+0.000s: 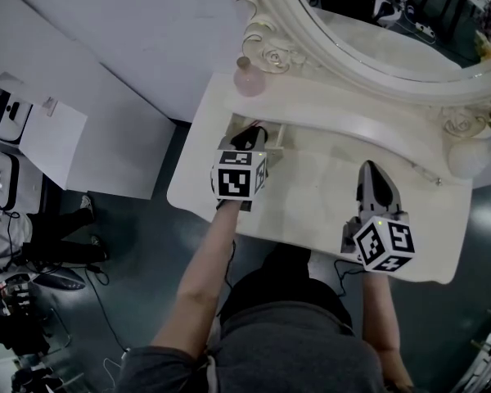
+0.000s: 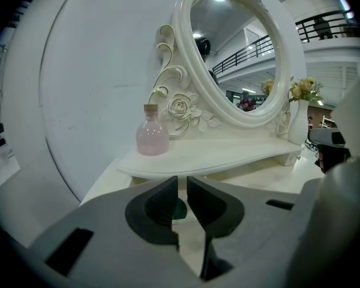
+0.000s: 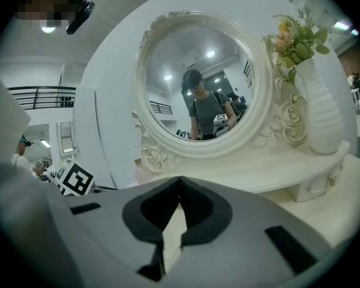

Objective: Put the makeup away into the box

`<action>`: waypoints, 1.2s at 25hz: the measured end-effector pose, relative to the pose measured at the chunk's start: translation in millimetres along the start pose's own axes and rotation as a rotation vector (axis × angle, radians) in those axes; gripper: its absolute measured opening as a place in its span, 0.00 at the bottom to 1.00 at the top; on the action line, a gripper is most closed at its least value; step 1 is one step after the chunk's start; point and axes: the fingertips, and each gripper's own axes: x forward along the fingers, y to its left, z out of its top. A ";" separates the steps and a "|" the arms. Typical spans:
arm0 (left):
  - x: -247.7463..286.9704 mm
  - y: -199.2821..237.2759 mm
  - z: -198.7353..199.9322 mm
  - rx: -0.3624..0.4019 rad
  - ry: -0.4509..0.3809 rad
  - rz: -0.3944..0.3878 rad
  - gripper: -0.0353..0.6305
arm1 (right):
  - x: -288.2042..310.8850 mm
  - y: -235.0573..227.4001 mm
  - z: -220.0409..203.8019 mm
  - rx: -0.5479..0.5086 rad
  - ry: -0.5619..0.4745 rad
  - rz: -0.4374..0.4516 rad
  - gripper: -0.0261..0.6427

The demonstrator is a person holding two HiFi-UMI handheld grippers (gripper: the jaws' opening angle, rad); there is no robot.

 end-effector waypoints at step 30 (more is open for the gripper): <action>-62.9 -36.8 32.6 0.070 -0.229 -0.025 0.07 | -38.2 -11.8 14.3 -0.013 -0.062 -0.044 0.04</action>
